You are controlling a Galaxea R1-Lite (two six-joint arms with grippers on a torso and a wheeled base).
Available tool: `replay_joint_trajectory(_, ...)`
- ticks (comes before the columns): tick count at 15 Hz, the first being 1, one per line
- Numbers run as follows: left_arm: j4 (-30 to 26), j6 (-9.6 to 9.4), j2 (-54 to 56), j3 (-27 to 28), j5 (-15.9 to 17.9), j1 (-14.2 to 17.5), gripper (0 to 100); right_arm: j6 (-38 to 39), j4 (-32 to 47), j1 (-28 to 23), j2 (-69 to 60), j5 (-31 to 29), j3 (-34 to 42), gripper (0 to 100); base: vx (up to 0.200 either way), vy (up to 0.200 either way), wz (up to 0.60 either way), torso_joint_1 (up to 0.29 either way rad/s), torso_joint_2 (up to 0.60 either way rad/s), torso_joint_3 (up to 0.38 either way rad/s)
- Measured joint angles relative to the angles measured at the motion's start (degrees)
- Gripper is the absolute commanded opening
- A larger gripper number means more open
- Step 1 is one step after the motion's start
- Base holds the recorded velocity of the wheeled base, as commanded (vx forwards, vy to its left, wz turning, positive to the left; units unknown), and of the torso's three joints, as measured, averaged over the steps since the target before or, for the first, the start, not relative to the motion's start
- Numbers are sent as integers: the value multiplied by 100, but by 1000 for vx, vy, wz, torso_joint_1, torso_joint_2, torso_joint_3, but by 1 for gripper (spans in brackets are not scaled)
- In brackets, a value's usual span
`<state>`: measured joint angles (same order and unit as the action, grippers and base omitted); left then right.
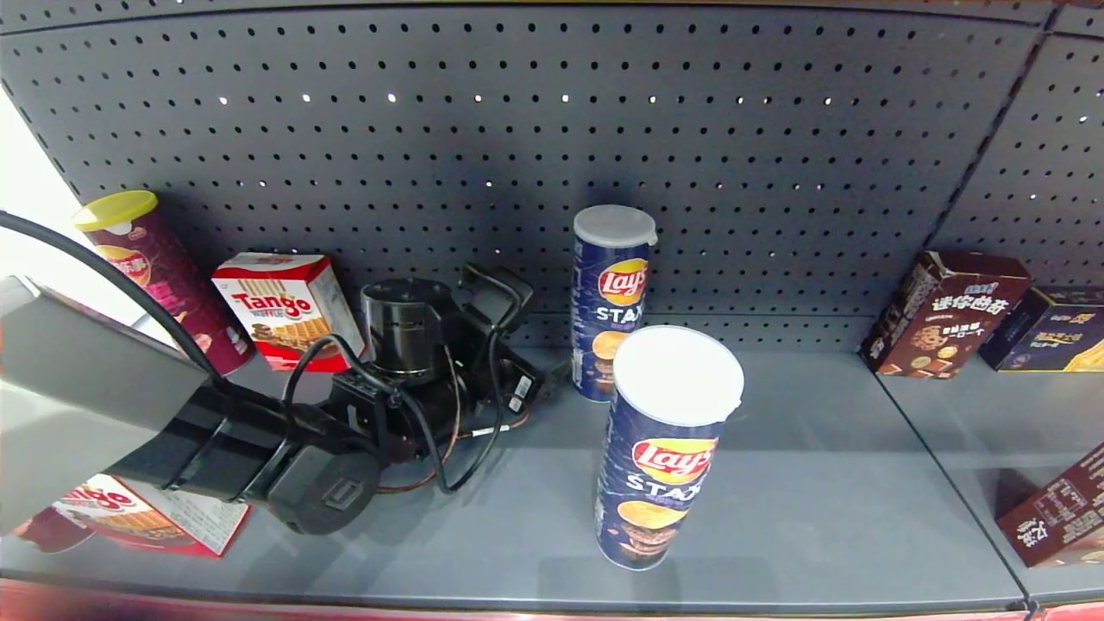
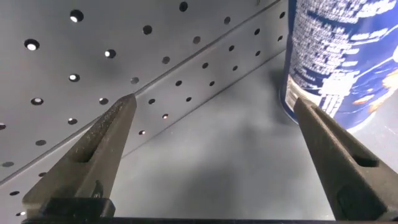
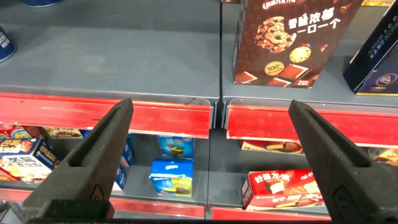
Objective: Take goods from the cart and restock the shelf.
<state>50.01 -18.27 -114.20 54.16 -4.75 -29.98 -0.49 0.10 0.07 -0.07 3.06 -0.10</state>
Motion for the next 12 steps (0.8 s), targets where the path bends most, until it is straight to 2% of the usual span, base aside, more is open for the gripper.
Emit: replay_joint_trajectory(12,2,7,-272,217,-6,-32,100,0,0,0,0,0,0,100,0,0,0,0,0,0)
